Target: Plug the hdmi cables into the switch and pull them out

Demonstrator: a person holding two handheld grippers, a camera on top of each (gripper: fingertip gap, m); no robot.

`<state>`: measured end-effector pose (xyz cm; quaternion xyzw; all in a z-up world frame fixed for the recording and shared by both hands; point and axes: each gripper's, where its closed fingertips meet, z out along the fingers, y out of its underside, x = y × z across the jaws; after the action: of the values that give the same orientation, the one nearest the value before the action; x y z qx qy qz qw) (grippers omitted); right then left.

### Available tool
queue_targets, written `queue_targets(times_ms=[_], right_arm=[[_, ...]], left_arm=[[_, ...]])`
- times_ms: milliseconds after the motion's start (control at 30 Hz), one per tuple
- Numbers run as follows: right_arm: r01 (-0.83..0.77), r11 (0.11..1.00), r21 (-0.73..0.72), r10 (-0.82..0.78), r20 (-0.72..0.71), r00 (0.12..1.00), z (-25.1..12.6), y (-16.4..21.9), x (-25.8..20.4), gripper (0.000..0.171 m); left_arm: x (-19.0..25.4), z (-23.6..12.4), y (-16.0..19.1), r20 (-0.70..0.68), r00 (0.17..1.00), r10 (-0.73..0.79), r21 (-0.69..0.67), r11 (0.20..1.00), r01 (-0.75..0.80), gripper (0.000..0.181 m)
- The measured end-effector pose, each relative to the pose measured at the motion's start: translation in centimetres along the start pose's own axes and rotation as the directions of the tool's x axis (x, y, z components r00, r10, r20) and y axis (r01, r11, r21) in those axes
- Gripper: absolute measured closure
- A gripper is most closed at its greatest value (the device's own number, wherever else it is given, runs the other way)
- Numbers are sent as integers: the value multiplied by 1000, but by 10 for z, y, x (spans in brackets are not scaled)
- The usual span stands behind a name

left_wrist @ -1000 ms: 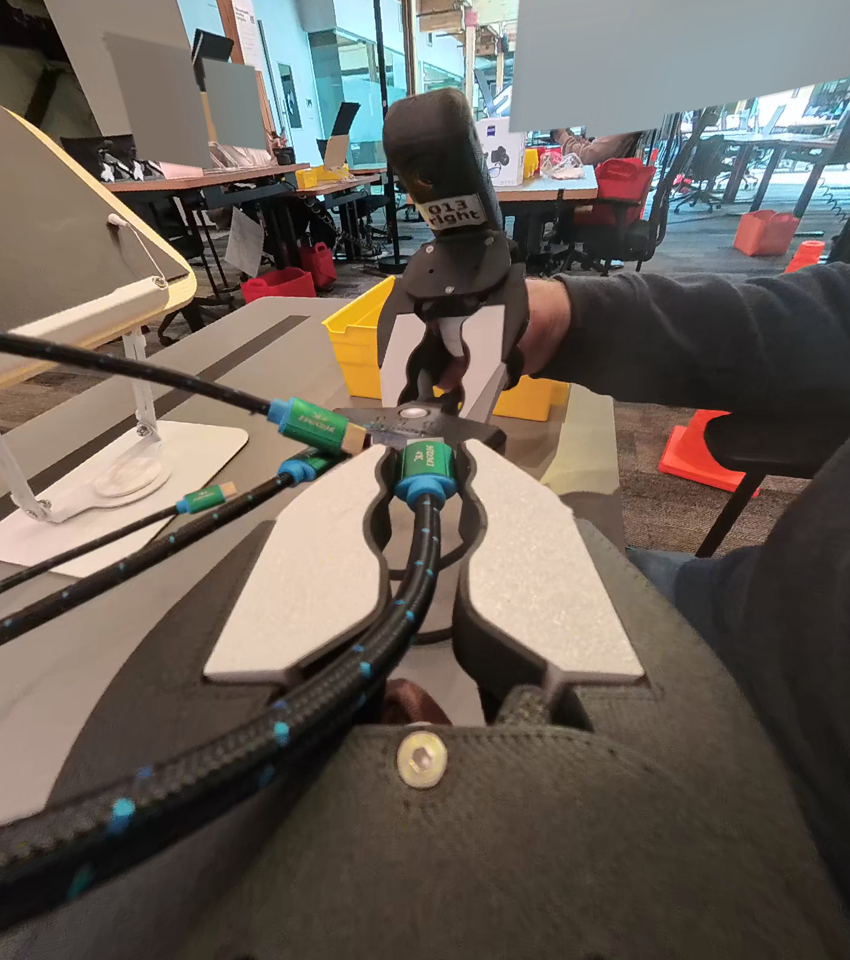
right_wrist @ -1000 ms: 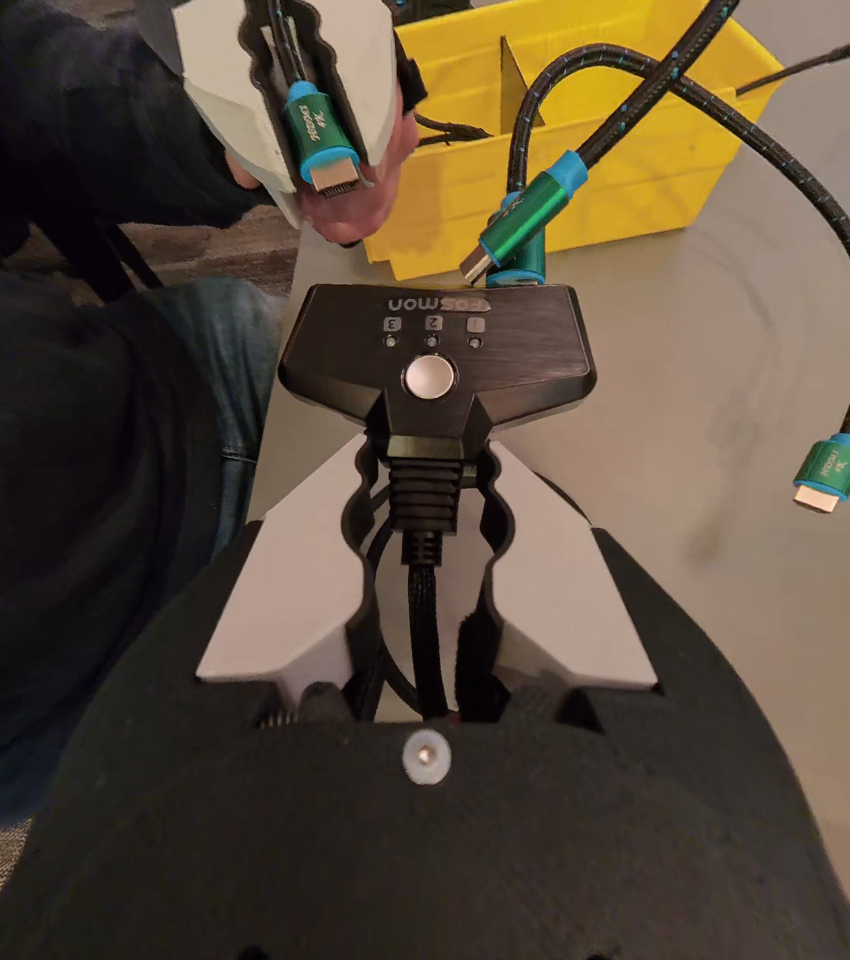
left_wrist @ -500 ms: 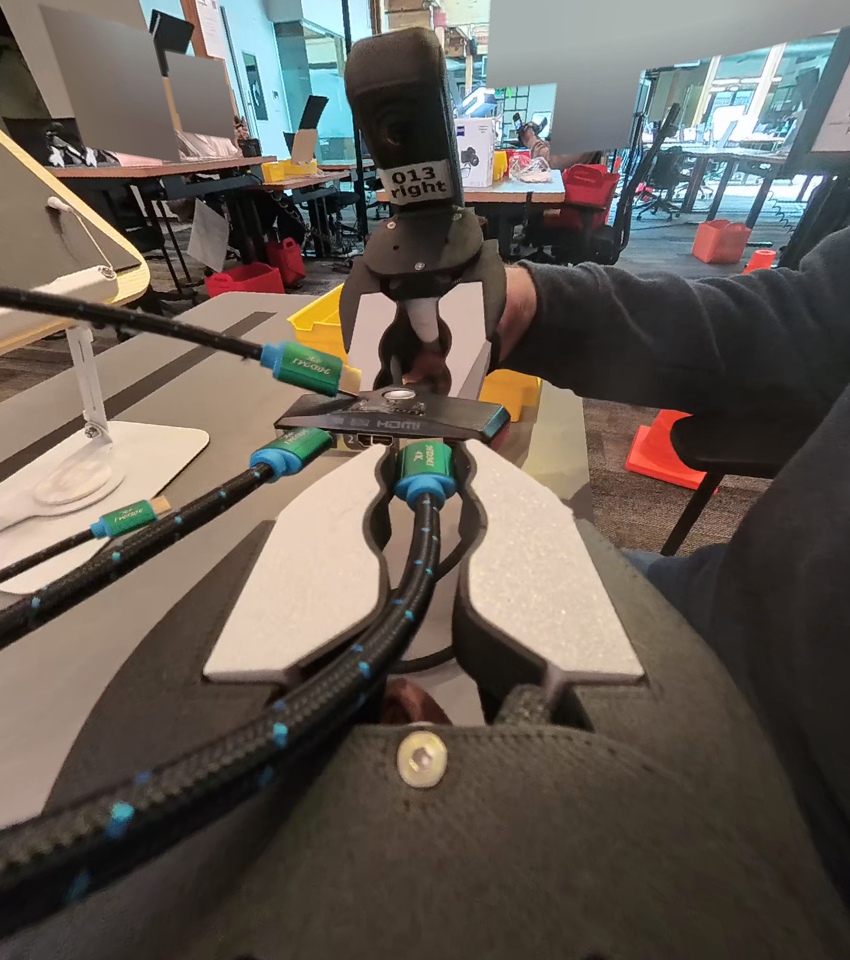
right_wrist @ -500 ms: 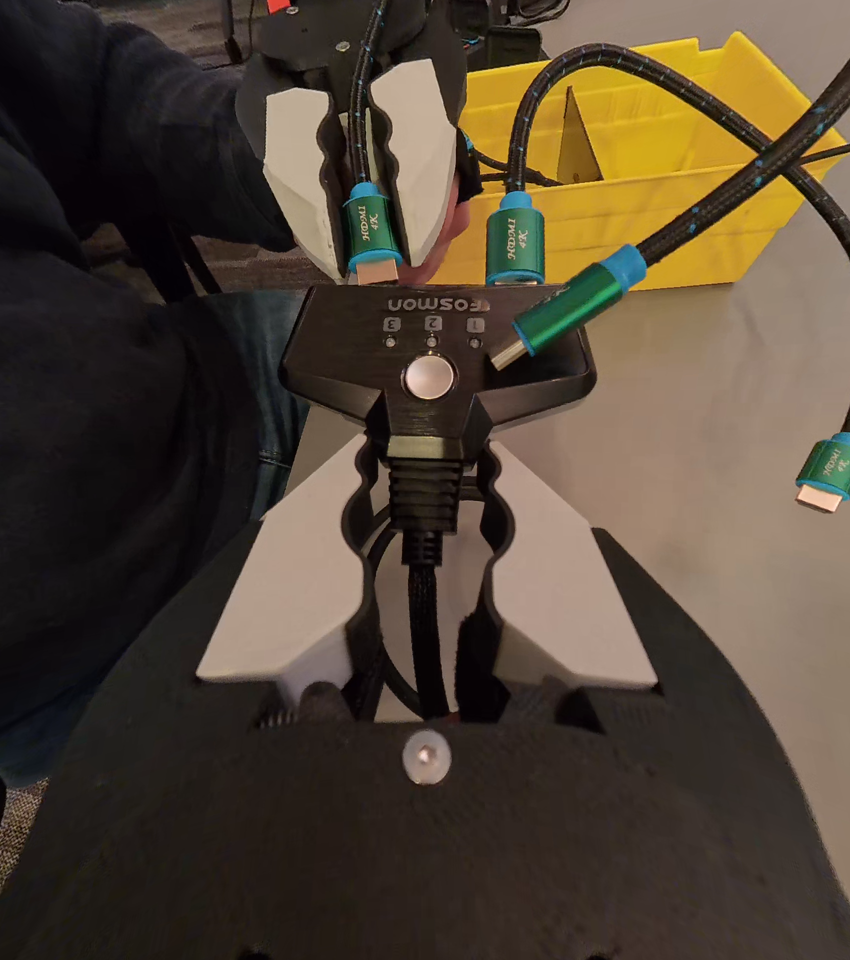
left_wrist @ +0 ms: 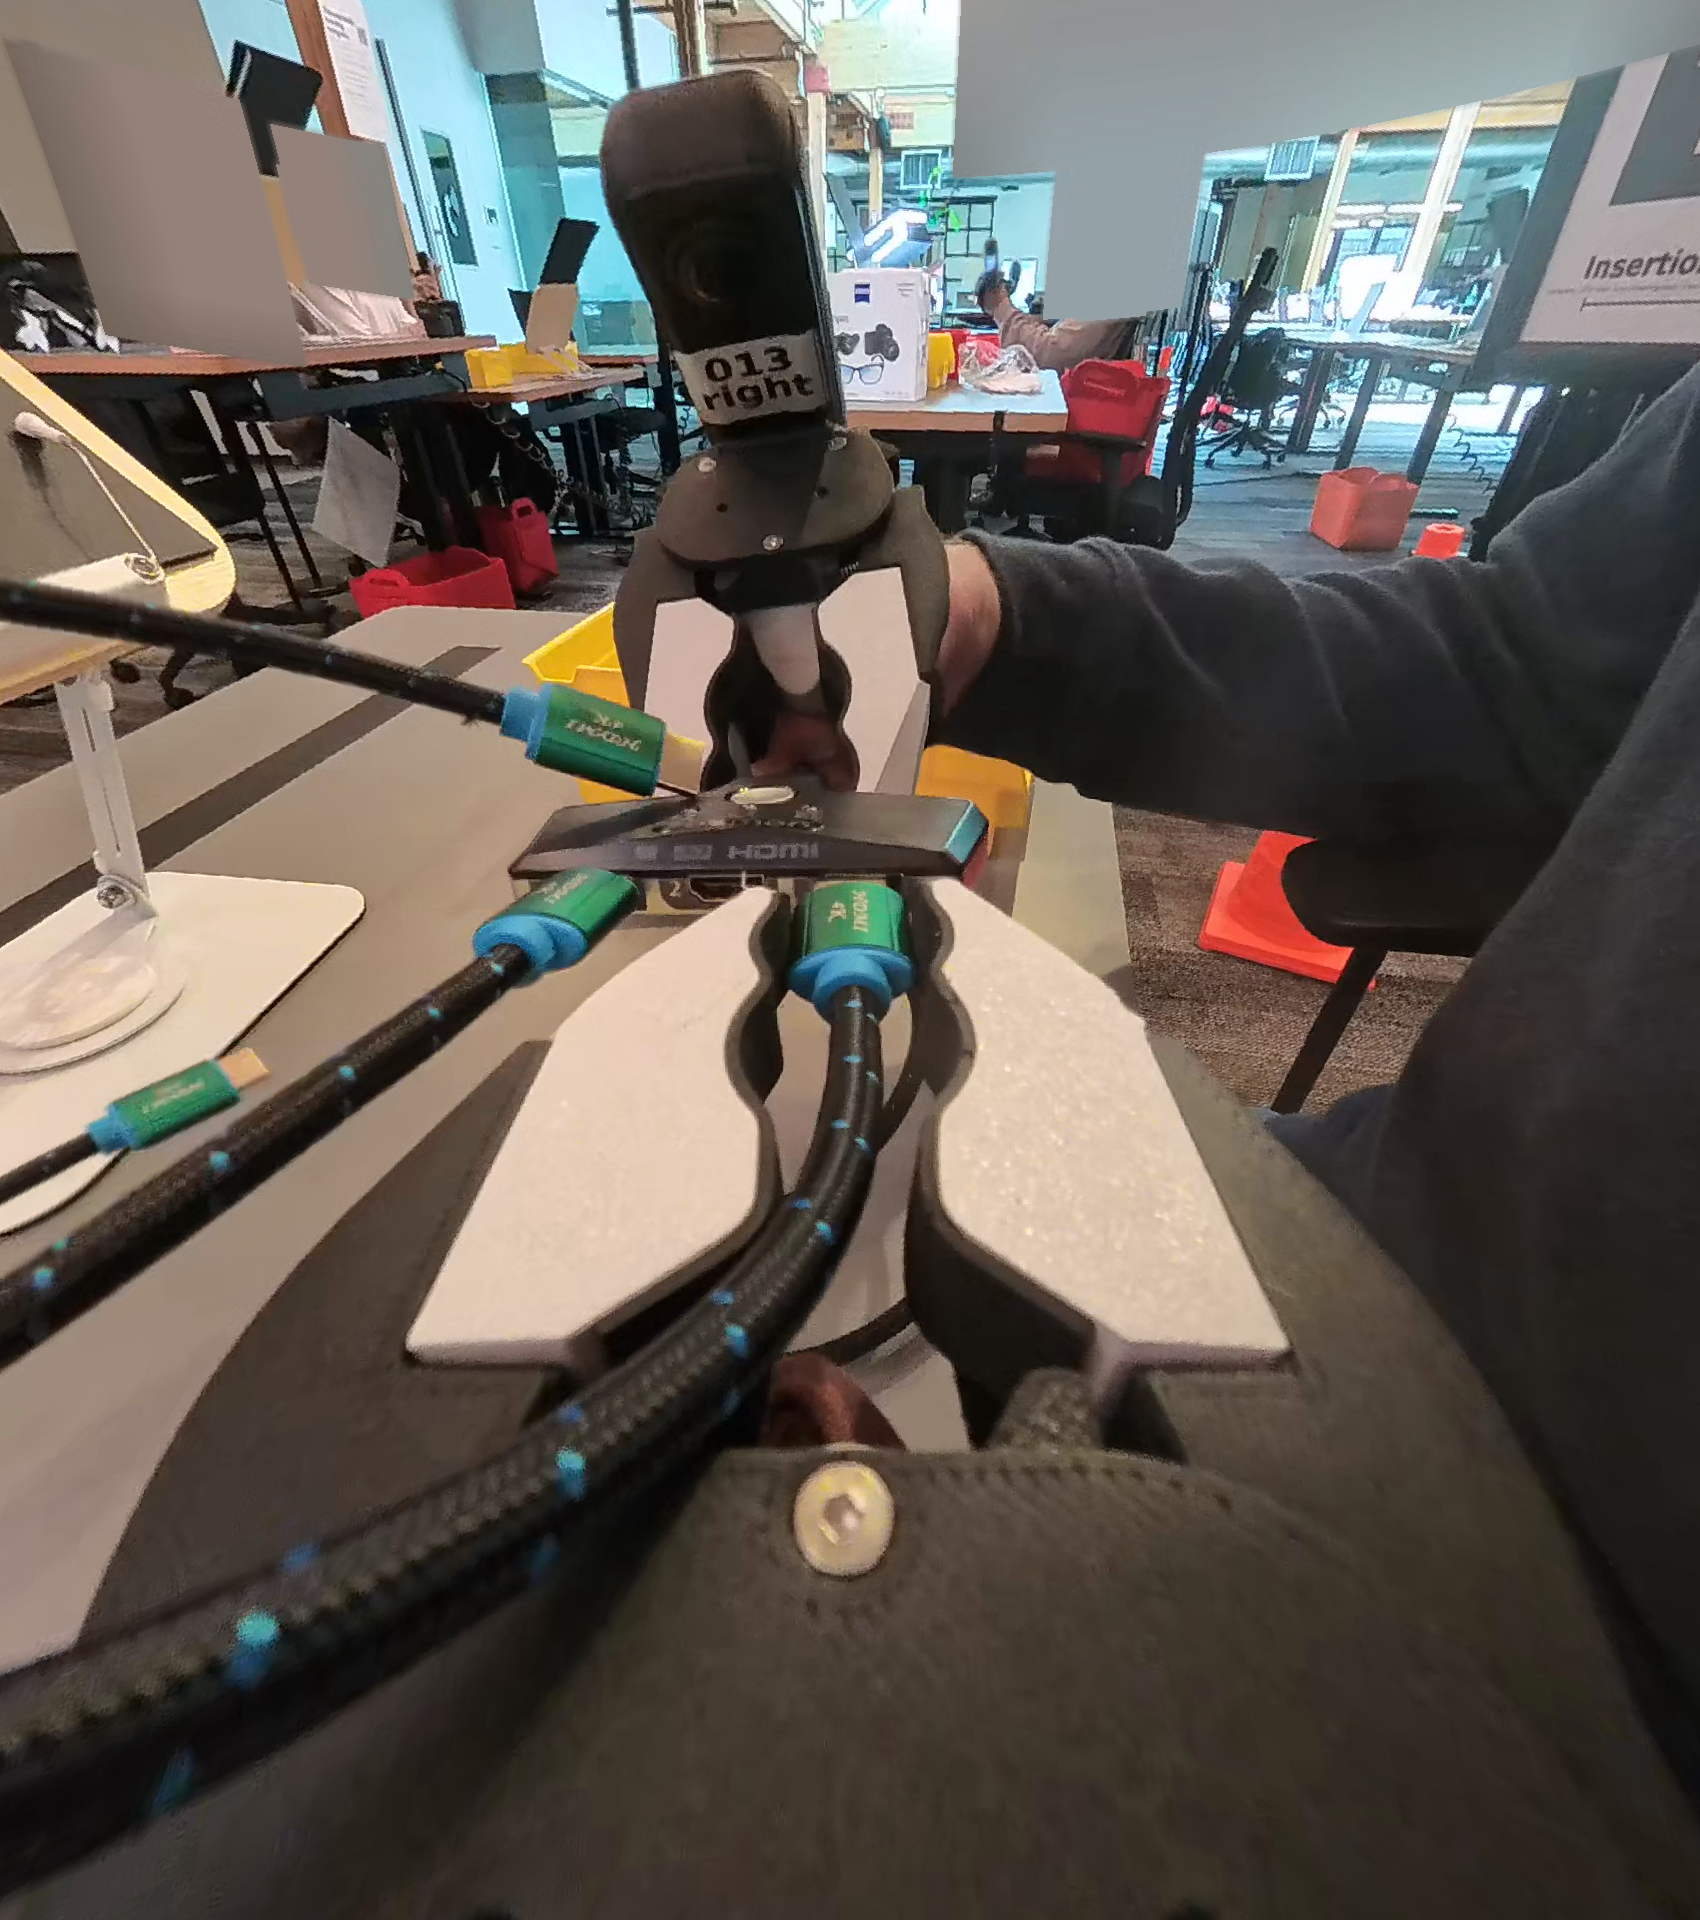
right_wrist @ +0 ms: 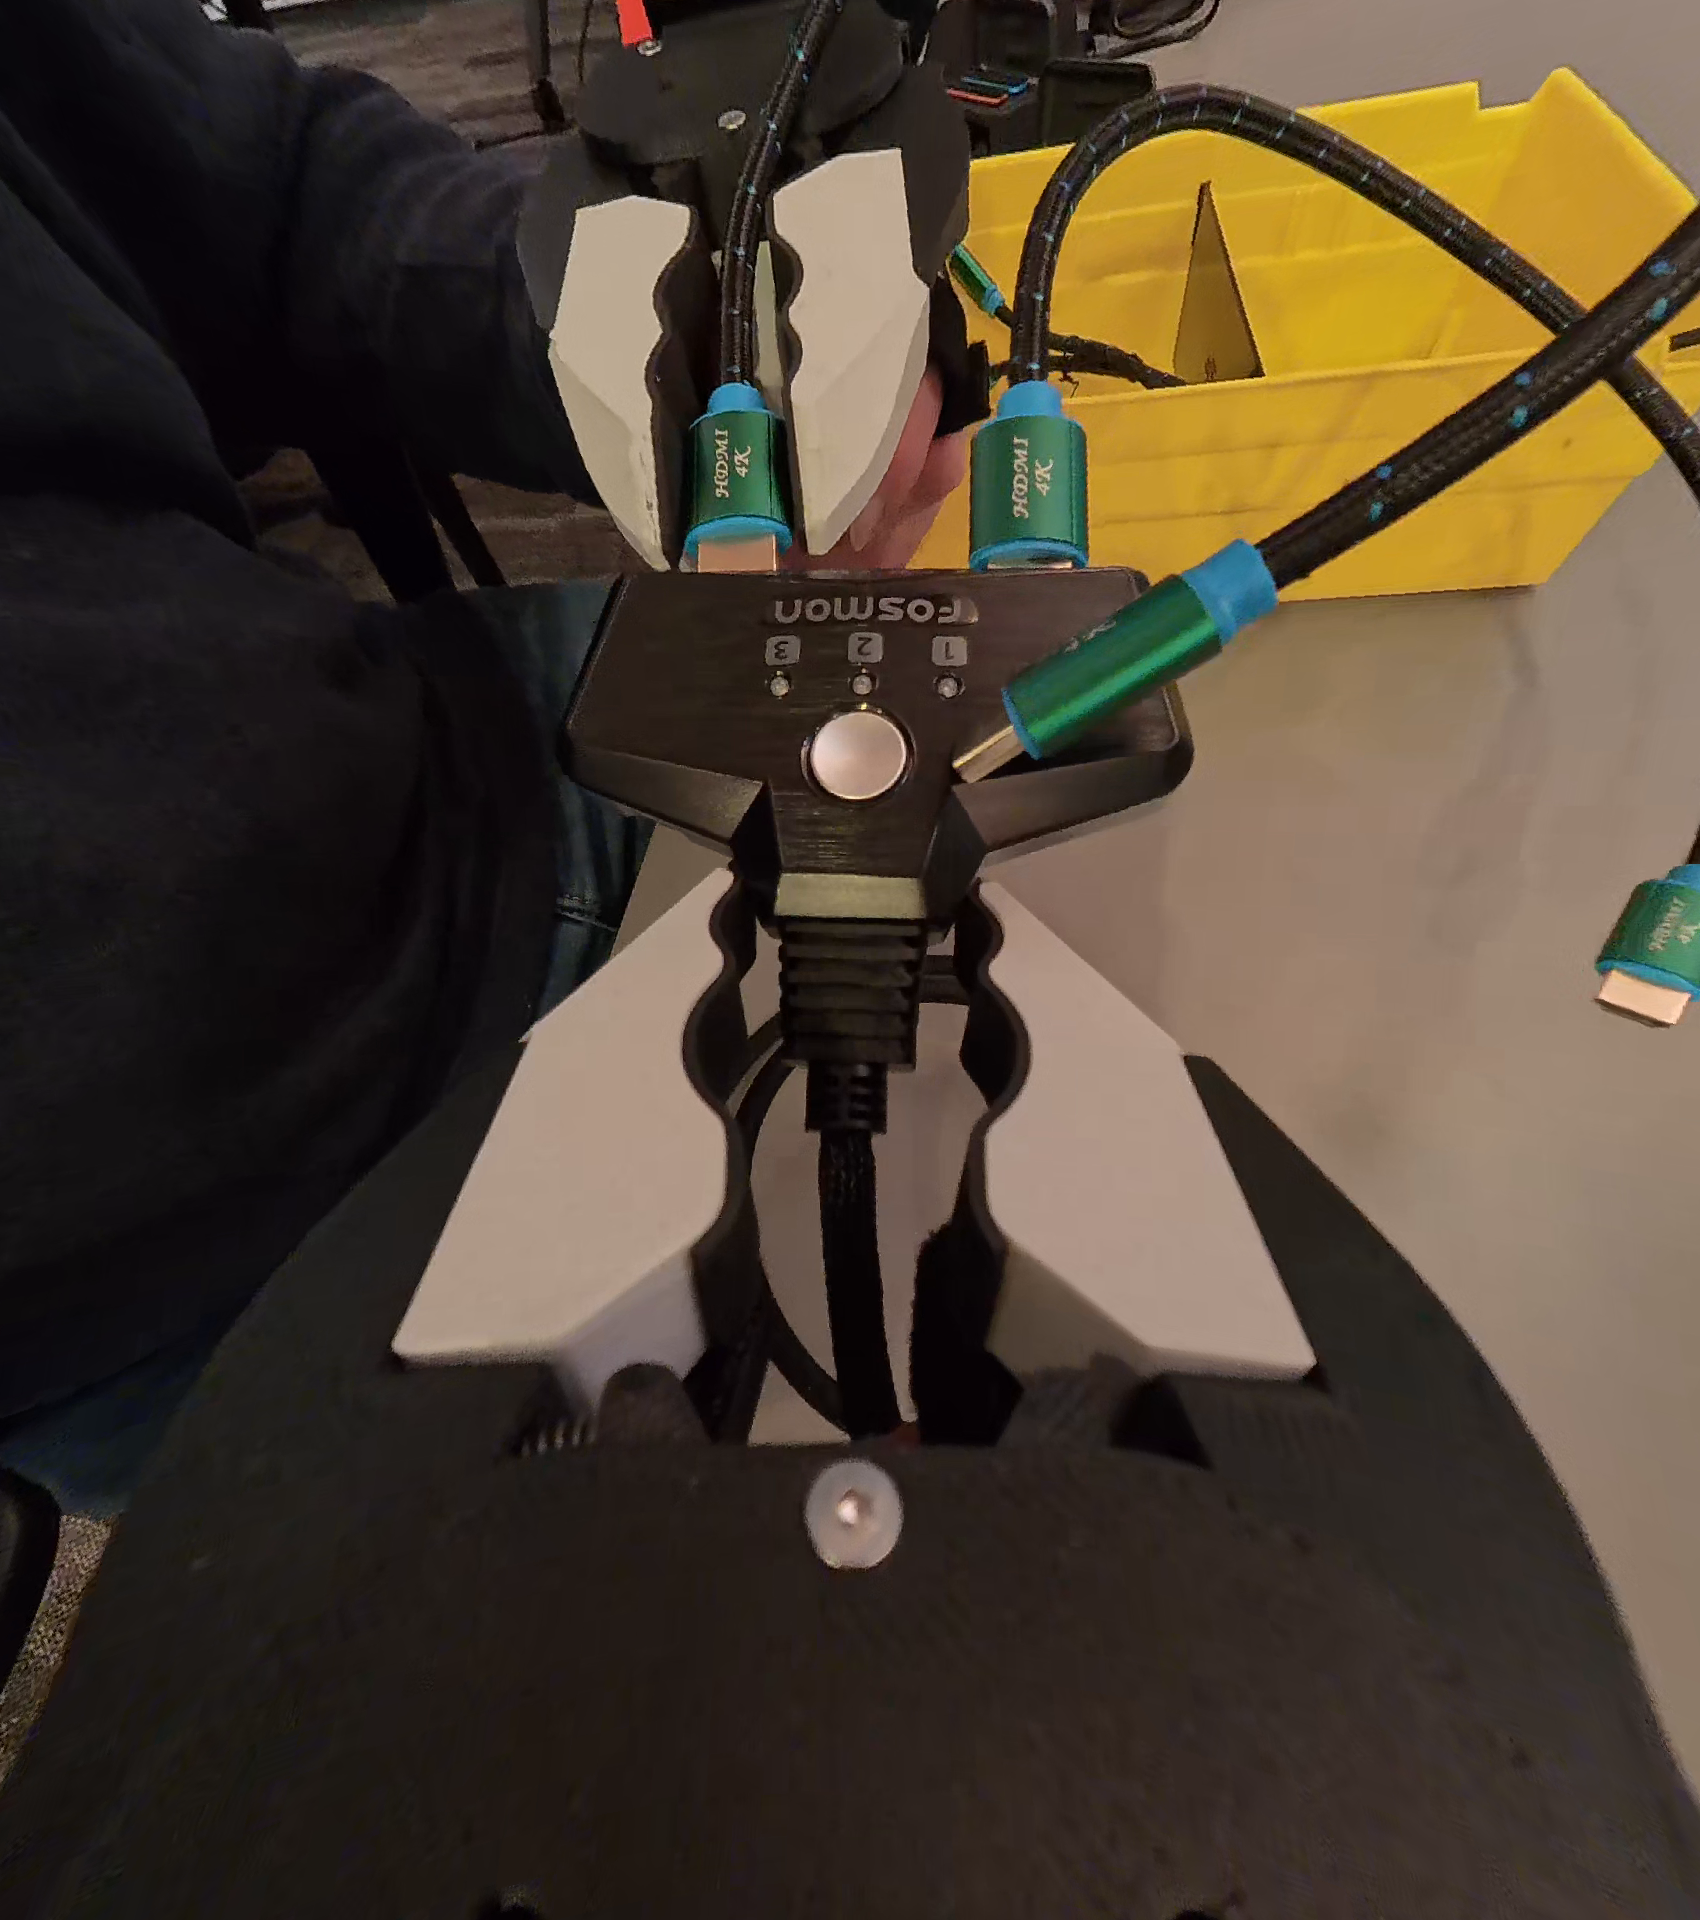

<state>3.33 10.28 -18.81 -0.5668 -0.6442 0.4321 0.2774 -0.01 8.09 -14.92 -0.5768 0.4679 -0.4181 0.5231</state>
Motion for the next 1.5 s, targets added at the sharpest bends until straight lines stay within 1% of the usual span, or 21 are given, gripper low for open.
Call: queue_targets(times_ms=[300, 667, 833, 1100, 1167, 1500], right_arm=[[17, 1000, -26, -16, 39, 999, -2, -2, -3, 134], [50, 997, -53, -47, 46, 998, -4, -3, -3, 134], [19, 999, -46, -17, 57, 998, -5, -4, -3, 134], [13, 999, -35, -12, 49, 999, -6, -4, -1, 134], [18, 999, -39, -16, 37, 999, -7, -3, 0, 134], [28, 999, -35, -27, 46, 999, -10, -3, -2, 134]], left_arm=[[4, 1, -3, -44, 997, -61, 43, 997, 62, 160], [6, 1, -4, -86, 991, -101, 42, 994, 105, 159], [5, 1, -4, -58, 996, -64, 13, 998, 65, 160], [6, 3, -7, -36, 998, -46, 19, 999, 47, 160], [5, 4, -5, -21, 999, -39, 1, 999, 39, 160], [6, 6, -7, -26, 997, -67, 5, 998, 67, 160]])
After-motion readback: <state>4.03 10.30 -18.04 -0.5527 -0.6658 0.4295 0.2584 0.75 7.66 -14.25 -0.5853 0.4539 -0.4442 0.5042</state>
